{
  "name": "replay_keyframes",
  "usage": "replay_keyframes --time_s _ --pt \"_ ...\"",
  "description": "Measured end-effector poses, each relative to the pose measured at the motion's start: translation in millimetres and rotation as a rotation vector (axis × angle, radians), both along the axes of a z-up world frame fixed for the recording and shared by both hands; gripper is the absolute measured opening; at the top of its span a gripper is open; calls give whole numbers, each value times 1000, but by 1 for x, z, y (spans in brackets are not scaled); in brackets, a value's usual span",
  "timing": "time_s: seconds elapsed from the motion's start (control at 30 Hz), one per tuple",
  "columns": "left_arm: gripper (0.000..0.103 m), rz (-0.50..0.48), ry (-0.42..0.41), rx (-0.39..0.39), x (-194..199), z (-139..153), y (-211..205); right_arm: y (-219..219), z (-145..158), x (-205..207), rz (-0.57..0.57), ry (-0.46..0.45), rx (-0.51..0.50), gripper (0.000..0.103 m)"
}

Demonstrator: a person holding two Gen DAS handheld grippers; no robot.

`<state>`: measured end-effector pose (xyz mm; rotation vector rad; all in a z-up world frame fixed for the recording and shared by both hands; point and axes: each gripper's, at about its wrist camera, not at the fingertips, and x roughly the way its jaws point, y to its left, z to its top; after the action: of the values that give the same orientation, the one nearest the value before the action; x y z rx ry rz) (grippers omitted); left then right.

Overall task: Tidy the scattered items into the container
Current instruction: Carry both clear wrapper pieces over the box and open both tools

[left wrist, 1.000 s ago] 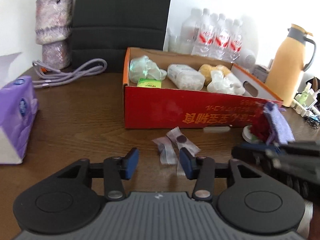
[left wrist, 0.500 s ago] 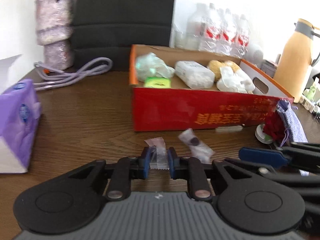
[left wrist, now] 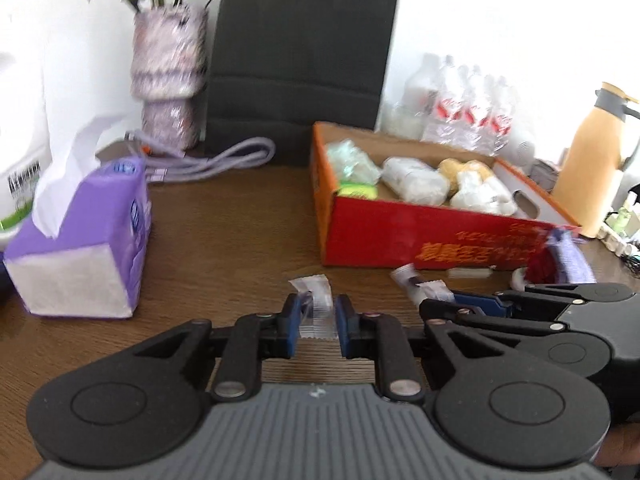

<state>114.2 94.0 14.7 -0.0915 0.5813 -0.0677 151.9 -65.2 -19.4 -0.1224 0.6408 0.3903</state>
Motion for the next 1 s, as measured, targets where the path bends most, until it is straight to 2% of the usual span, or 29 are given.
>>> replay_keyframes --time_s 0.17,0.4,0.47,0.77,0.9,1.0 --pt "19 33 -131 70 -36 13 -28 -35 24 -44 -22 -154 18 15" --pt "20 -2 -271 -31 -98 26 -69 -81 50 -124 -86 -442 12 15" --pt "20 -9 -322 -27 -121 24 -84 -94 50 -148 -93 -502 27 15" --pt "20 -4 -448 26 -196 31 -114 -125 53 -219 -107 -583 111 15" --pt "20 -6 -483 39 -200 41 -116 -130 60 -228 -113 -608 136 15" --pt "20 -3 -523 47 -188 53 -115 -135 69 -222 -121 -629 159 15"
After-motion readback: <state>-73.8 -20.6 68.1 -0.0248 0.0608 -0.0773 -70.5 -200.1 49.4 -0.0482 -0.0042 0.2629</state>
